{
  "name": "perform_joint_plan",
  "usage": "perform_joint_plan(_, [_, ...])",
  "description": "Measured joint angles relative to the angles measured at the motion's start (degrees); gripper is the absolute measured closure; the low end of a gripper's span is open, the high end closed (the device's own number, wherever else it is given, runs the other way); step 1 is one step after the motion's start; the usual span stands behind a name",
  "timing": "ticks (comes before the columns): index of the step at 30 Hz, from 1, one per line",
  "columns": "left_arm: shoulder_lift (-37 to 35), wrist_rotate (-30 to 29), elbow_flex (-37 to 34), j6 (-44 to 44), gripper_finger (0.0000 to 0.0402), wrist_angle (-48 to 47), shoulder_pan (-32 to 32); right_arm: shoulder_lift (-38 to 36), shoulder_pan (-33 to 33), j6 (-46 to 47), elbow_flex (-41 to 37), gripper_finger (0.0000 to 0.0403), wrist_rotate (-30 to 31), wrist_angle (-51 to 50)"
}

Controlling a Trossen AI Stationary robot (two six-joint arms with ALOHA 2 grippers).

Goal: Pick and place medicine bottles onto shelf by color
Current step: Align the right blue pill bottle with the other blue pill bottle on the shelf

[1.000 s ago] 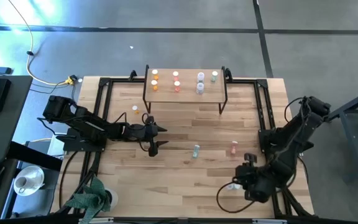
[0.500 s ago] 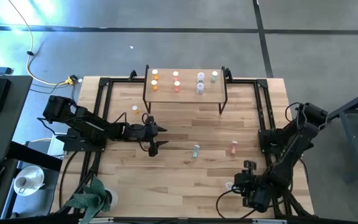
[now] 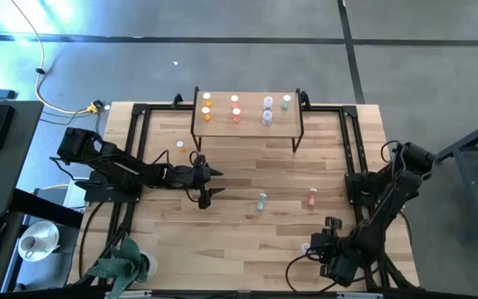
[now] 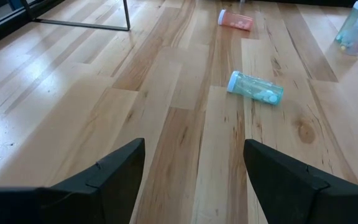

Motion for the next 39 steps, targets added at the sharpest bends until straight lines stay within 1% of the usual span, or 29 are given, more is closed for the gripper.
perform_joint_plan(10, [0.0, 0.0, 0.0, 0.0, 0.0138, 0.0, 0.0, 3.0, -0.7, 0.1, 0.0, 0.0229, -0.9, 0.4])
perform_joint_plan(24, [0.0, 0.0, 0.0, 0.0, 0.0138, 0.0, 0.0, 3.1, -1.3, 2.0, 0.0, 0.0230, -2.5, 0.8])
perform_joint_plan(27, [0.0, 0.0, 0.0, 0.0, 0.0138, 0.0, 0.0, 3.1, -1.3, 2.1, 0.0, 0.0242, -2.6, 0.8])
perform_joint_plan(34, [0.0, 0.0, 0.0, 0.0, 0.0138, 0.0, 0.0, 3.1, -1.4, 2.1, 0.0, 0.0297, -2.5, 0.9])
perform_joint_plan(39, [0.0, 0.0, 0.0, 0.1, 0.0138, 0.0, 0.0, 3.1, -1.7, 2.1, 0.0, 0.0302, -2.6, 0.9])
